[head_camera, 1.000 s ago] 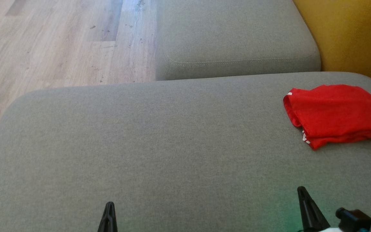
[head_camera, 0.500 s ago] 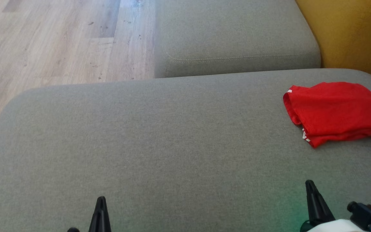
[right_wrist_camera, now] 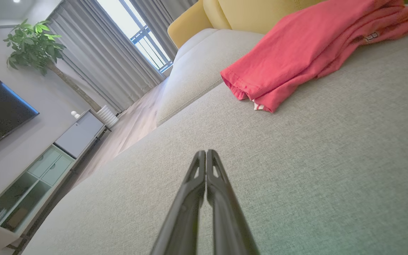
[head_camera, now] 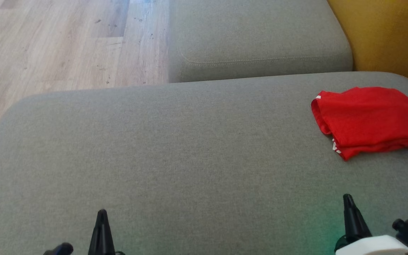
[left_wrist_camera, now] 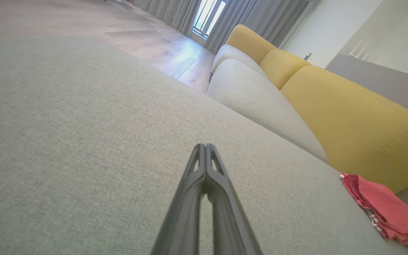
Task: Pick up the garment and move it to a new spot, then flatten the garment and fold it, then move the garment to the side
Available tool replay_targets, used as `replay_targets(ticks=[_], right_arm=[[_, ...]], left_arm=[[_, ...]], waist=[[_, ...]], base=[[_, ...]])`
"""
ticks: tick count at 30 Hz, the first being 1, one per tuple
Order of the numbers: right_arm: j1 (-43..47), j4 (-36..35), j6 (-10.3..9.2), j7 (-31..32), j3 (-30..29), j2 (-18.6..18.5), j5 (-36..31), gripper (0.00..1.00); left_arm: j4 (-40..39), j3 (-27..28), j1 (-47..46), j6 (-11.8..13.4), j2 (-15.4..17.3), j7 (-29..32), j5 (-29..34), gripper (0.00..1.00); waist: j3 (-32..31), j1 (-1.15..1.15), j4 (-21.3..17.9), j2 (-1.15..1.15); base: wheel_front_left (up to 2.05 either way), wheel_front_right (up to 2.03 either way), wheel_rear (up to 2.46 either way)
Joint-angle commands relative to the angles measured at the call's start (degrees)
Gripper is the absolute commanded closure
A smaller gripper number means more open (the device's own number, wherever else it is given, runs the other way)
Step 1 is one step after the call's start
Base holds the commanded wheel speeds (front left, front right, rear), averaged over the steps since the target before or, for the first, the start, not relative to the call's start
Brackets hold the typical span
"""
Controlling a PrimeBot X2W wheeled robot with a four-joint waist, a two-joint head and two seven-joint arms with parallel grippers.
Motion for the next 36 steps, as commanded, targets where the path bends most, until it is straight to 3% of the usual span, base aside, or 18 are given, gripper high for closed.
replay_targets(ticks=[1,36], right_arm=[[-3.76,-2.17,-0.02,0.27,-0.20,0.02,1.51,1.00],[-8.13,-2.55,-0.03,5.71,-3.74,0.66,23.03,1.00]], left_arm=[[-1.39,1.20,-2.77,-0.36,0.56,0.30,-1.42,1.00],[1.06,6.48,-8.44,-4.24,0.90,5.47,-24.07,1.00]], waist=[[0.06,0.00,-0.02,0.00],[2.02,-0.01,-0.59,0.00]], base=[[0.00,0.00,0.00],[0.00,0.00,0.00]])
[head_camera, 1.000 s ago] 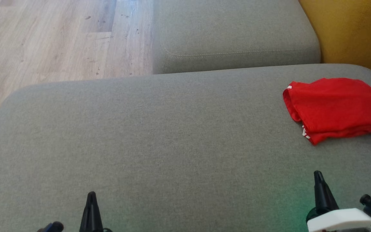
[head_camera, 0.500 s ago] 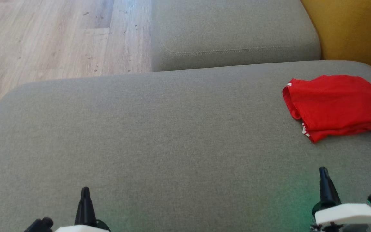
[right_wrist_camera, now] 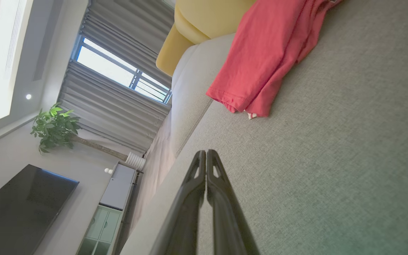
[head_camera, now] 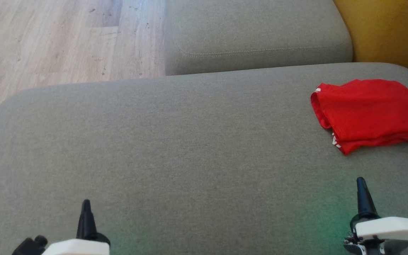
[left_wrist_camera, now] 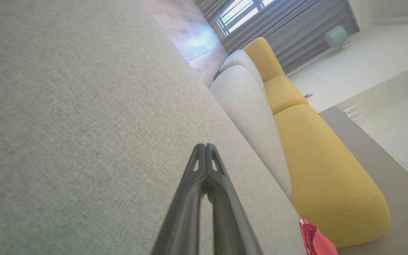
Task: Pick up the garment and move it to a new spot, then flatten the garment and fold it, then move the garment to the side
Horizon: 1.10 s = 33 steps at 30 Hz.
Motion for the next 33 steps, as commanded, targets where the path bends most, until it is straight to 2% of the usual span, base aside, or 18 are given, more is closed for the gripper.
replay_targets(ticks=[1,33], right_arm=[[-3.70,-2.24,-0.03,0.43,0.26,-0.31,1.68,1.00],[-7.84,-2.59,-0.05,5.75,-3.32,0.47,21.72,1.00]], left_arm=[[-1.23,2.12,-3.61,-0.45,0.65,0.34,-1.58,1.00],[1.19,7.61,-9.02,-4.11,0.59,5.63,-22.46,1.00]], waist=[[0.07,0.00,-0.02,0.00],[1.92,0.00,-0.56,0.00]], base=[[0.00,0.00,0.00],[0.00,0.00,0.00]])
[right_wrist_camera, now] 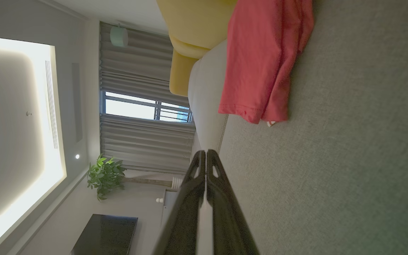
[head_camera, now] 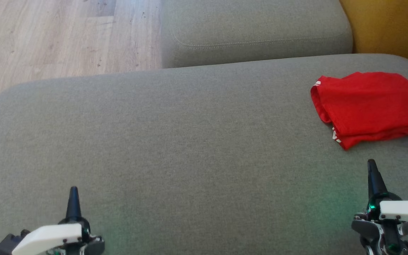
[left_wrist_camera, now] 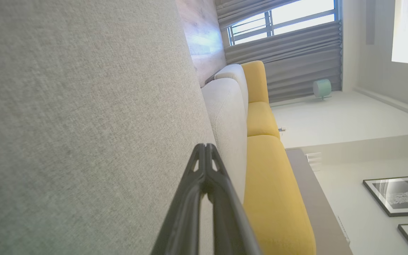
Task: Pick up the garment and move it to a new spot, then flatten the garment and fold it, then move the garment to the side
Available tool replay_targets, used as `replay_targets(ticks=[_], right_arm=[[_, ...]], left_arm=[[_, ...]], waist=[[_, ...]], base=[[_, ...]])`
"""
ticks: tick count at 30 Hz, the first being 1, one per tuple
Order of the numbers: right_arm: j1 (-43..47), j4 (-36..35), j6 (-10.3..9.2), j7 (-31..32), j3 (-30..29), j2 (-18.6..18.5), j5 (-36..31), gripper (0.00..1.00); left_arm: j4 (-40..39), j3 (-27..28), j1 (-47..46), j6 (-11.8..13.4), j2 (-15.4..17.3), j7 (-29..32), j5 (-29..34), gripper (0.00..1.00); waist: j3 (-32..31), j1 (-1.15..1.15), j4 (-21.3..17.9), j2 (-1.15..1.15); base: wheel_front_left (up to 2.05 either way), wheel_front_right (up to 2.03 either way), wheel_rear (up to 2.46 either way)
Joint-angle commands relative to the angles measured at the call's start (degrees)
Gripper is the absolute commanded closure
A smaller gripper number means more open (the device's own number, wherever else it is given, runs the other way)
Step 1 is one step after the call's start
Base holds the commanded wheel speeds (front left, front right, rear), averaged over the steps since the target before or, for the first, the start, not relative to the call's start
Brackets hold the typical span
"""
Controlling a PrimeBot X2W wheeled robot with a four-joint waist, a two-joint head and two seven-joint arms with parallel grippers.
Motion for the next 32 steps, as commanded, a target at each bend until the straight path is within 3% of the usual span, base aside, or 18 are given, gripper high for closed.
replay_targets(ticks=[1,17,32], right_arm=[[-3.31,-2.22,-0.04,0.54,0.53,0.09,1.80,1.00],[-5.38,-2.39,-0.04,3.23,-1.31,0.52,11.77,1.00],[-5.44,-2.38,-0.04,3.43,-1.52,0.65,11.79,1.00]], left_arm=[[-1.48,2.58,-4.20,-0.53,0.60,0.43,-1.76,1.00],[-0.27,5.43,-6.91,-2.35,0.49,3.16,-12.09,1.00],[-0.22,5.87,-6.99,-2.38,0.21,3.52,-11.95,1.00]], waist=[[0.09,0.00,-0.02,0.00],[1.01,0.00,-0.29,0.00],[1.02,0.00,-0.30,0.00]], base=[[0.00,0.00,0.00],[0.00,0.00,0.00],[0.00,0.00,0.00]])
